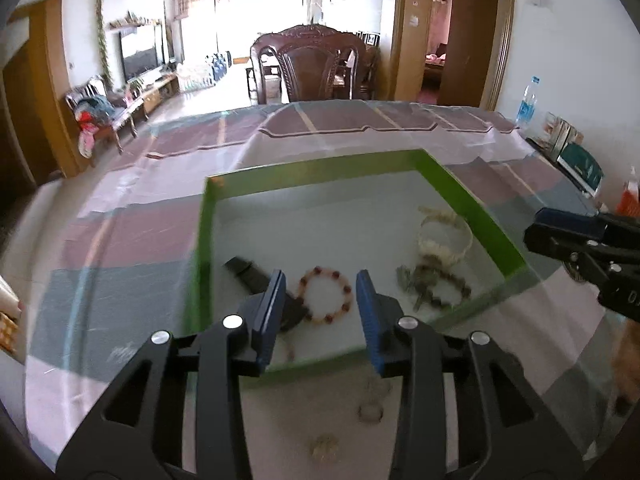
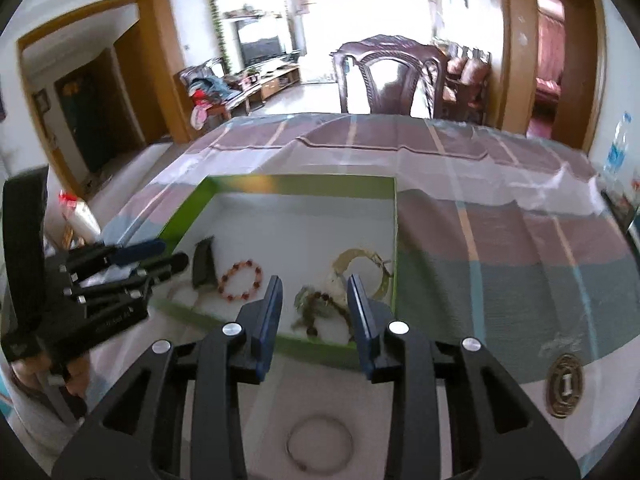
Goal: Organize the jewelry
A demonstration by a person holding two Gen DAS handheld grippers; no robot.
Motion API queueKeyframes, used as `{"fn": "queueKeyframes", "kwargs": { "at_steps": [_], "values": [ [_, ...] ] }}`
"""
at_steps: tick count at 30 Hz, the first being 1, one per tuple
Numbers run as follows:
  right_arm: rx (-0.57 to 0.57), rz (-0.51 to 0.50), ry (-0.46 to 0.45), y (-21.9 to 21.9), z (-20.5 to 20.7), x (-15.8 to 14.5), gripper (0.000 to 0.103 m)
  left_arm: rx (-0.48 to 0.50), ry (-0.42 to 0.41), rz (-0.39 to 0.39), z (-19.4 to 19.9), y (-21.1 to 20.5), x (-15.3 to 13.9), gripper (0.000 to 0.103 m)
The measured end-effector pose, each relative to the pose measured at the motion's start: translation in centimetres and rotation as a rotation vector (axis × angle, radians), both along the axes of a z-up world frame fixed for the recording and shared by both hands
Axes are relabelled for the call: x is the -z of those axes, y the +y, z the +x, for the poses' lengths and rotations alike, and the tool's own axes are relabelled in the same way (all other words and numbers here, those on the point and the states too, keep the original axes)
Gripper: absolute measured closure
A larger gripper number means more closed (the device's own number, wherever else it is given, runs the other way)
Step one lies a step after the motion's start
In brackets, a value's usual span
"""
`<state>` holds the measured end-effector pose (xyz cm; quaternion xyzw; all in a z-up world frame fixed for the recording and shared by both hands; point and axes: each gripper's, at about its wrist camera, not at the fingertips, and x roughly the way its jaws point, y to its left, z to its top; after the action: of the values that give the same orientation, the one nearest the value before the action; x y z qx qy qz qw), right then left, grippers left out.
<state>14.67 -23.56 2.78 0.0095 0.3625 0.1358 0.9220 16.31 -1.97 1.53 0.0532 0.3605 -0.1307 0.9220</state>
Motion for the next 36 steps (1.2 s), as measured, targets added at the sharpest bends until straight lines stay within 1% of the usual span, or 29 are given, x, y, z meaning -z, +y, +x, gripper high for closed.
{"fn": "queueKeyframes", "kwargs": {
  "at_steps": [1, 2, 3, 4, 6, 8, 10, 13, 15, 17, 18, 20, 21, 23, 26, 27, 28, 29, 30, 31, 32, 36],
  "values": [
    [-0.021, -0.026, 0.000, 0.1, -0.8, 0.0, 0.069, 0.000, -0.005, -0.003, -1.0, 0.4, -0.2, 0.058],
    [-0.045, -0.057, 0.008, 0.1, -1.6, 0.3, 0.062, 0.002, -0.005, -0.009, -1.7, 0.8, -0.2, 0.052],
    [-0.073, -0.101, 0.027, 0.2, -2.3, 0.9, 0.057, 0.002, 0.000, -0.015, -2.6, 1.3, 0.0, 0.051],
    [-0.085, -0.131, 0.041, 0.2, -2.7, 1.6, 0.048, 0.002, 0.007, -0.016, -3.0, 1.6, 0.2, 0.051],
    [-0.104, -0.188, 0.076, 0.4, -3.5, 3.2, 0.046, -0.004, 0.040, -0.008, -3.9, 2.3, 1.3, 0.046],
    [-0.128, -0.213, 0.145, 0.3, -4.0, 5.4, 0.046, -0.012, 0.066, 0.014, -4.4, 2.7, 2.4, 0.034],
    [-0.134, -0.210, 0.212, 0.1, -4.1, 7.1, 0.046, -0.025, 0.101, 0.041, -4.6, 3.0, 3.7, 0.033],
    [-0.120, -0.191, 0.265, -0.3, -4.1, 8.7, 0.046, -0.032, 0.146, 0.032, -4.8, 3.5, 5.2, 0.033],
    [-0.078, -0.187, 0.272, -0.8, -3.8, 9.1, 0.050, -0.029, 0.174, 0.027, -4.8, 3.4, 6.0, 0.033],
    [-0.034, -0.176, 0.285, -1.4, -3.1, 9.5, 0.063, -0.019, 0.191, 0.025, -5.0, 3.2, 6.6, 0.033],
    [-0.023, -0.171, 0.302, -1.5, -2.8, 9.8, 0.065, -0.010, 0.199, 0.022, -5.1, 2.9, 6.8, 0.033],
    [0.000, -0.173, 0.346, -1.6, -2.1, 10.6, 0.075, 0.005, 0.209, 0.022, -5.3, 2.6, 7.1, 0.030],
    [0.003, -0.175, 0.358, -1.4, -1.8, 10.9, 0.077, 0.013, 0.210, 0.024, -5.5, 2.4, 7.3, 0.030],
    [0.003, -0.182, 0.345, -0.9, -1.8, 10.8, 0.087, 0.028, 0.214, 0.027, -5.7, 1.9, 7.5, 0.030],
    [0.001, -0.170, 0.343, -0.2, -1.6, 10.7, 0.094, 0.041, 0.221, 0.033, -5.8, 1.5, 7.8, 0.030],
    [0.006, -0.166, 0.338, 0.0, -1.5, 10.8, 0.096, 0.043, 0.223, 0.037, -5.8, 1.3, 7.9, 0.031],
    [0.013, -0.151, 0.332, 0.2, -1.3, 10.8, 0.098, 0.042, 0.226, 0.037, -5.8, 1.3, 8.1, 0.038],
    [0.019, -0.138, 0.329, 0.2, -1.1, 10.9, 0.099, 0.038, 0.232, 0.034, -5.7, 1.3, 8.2, 0.049],
    [0.029, -0.123, 0.325, 0.3, -0.9, 10.9, 0.099, 0.028, 0.244, 0.029, -5.4, 1.4, 8.4, 0.053],
    [0.048, -0.108, 0.316, 0.2, -0.7, 11.0, 0.099, 0.022, 0.252, 0.026, -5.3, 1.4, 8.6, 0.062],
    [0.061, -0.100, 0.308, 0.2, -0.4, 11.0, 0.099, 0.014, 0.259, 0.024, -5.1, 1.4, 8.7, 0.067],
    [0.078, -0.094, 0.293, 0.2, 0.0, 11.0, 0.099, 0.006, 0.265, 0.015, -4.8, 1.2, 8.9, 0.074]
  ]
}}
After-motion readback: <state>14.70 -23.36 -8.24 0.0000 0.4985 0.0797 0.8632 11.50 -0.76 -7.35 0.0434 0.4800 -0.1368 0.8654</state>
